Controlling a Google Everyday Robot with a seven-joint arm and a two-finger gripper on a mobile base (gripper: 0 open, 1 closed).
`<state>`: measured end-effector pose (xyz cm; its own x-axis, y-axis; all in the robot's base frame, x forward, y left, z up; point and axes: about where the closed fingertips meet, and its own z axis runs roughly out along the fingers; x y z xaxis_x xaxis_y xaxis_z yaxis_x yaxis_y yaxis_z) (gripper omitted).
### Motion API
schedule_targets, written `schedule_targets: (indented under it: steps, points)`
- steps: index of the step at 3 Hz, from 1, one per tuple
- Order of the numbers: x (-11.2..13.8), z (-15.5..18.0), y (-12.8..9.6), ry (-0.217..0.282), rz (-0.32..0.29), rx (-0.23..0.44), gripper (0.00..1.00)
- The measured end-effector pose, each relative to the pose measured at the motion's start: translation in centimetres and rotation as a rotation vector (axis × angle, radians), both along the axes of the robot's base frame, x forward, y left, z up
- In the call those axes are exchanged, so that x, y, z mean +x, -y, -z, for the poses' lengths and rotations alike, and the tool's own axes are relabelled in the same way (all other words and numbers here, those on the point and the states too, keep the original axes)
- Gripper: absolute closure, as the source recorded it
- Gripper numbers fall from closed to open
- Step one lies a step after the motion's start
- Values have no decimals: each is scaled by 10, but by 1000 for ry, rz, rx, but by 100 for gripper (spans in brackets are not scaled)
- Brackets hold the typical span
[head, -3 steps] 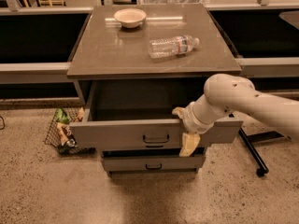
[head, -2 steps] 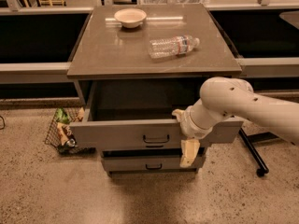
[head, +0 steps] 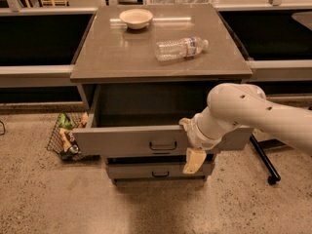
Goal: Open top drawer
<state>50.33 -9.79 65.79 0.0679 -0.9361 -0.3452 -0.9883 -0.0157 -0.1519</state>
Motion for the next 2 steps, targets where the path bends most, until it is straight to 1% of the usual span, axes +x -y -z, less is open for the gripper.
schedule_targets:
  steps: [1, 2]
  points:
    - [-3, -8, 0, 16, 1, -11, 17]
    - [-3, -8, 0, 17, 1, -12, 0]
